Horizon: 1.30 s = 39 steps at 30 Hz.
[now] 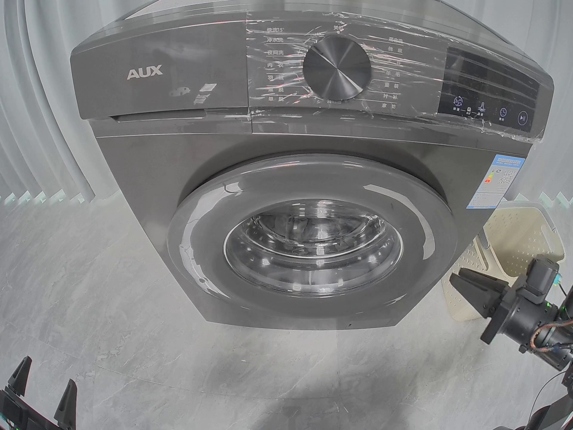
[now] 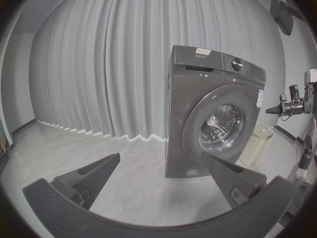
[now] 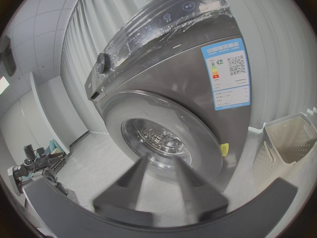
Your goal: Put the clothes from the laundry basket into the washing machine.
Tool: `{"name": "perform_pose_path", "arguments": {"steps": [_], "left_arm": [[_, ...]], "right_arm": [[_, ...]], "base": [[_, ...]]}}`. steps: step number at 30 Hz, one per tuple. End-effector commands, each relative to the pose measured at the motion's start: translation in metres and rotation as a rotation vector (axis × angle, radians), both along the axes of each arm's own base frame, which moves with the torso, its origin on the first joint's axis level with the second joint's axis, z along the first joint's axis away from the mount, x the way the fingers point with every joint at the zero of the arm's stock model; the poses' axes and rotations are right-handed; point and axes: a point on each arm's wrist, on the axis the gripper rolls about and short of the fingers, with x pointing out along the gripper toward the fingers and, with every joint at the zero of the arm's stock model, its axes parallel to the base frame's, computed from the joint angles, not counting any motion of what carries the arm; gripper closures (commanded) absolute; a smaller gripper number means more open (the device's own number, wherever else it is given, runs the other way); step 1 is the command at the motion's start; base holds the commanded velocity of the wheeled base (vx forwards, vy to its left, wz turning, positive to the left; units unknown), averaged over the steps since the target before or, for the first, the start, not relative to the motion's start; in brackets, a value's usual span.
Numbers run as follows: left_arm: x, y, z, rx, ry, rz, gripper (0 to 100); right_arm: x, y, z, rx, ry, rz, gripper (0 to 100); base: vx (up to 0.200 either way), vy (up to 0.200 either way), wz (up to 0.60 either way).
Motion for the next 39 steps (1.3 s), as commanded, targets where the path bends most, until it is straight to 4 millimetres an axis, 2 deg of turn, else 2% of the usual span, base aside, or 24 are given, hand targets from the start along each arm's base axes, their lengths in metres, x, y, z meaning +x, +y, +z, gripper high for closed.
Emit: {"name": "perform_pose_path", "arguments": {"steps": [1, 7, 10, 11, 17, 21, 31, 39], "left_arm": [[0.000, 0.000, -0.005, -0.001, 0.004, -0.001, 0], [0.000, 0.000, -0.005, -0.003, 0.003, -0.008, 0], [0.000, 0.000, -0.005, -0.003, 0.003, -0.008, 0], [0.000, 0.000, -0.005, -0.003, 0.003, -0.008, 0], [0.000, 0.000, -0.005, -0.004, 0.003, -0.008, 0], [0.000, 0.000, -0.005, -0.004, 0.003, -0.008, 0], [0.000, 0.000, -0.005, -0.004, 0.003, -0.008, 0], [0.000, 0.000, -0.005, -0.004, 0.003, -0.008, 0]], "right_arm": [[-0.035, -0.019, 0.000, 0.016, -0.041, 0.034, 0], [-0.057, -0.033, -0.001, 0.004, -0.038, 0.051, 0], [-0.060, -0.035, -0.002, 0.004, -0.038, 0.047, 0], [-0.068, -0.041, -0.002, 0.002, -0.043, 0.036, 0], [-0.080, -0.059, -0.012, -0.077, -0.088, -0.110, 0], [-0.092, -0.067, -0.011, -0.062, -0.154, -0.150, 0], [-0.122, -0.078, -0.023, -0.061, -0.192, -0.210, 0], [-0.135, -0.081, -0.030, -0.056, -0.223, -0.264, 0]], "base": [[0.000, 0.000, 0.00], [0.000, 0.000, 0.00], [0.000, 0.000, 0.00], [0.000, 0.000, 0.00], [0.000, 0.000, 0.00], [0.000, 0.000, 0.00], [0.000, 0.000, 0.00], [0.000, 0.000, 0.00]]}}
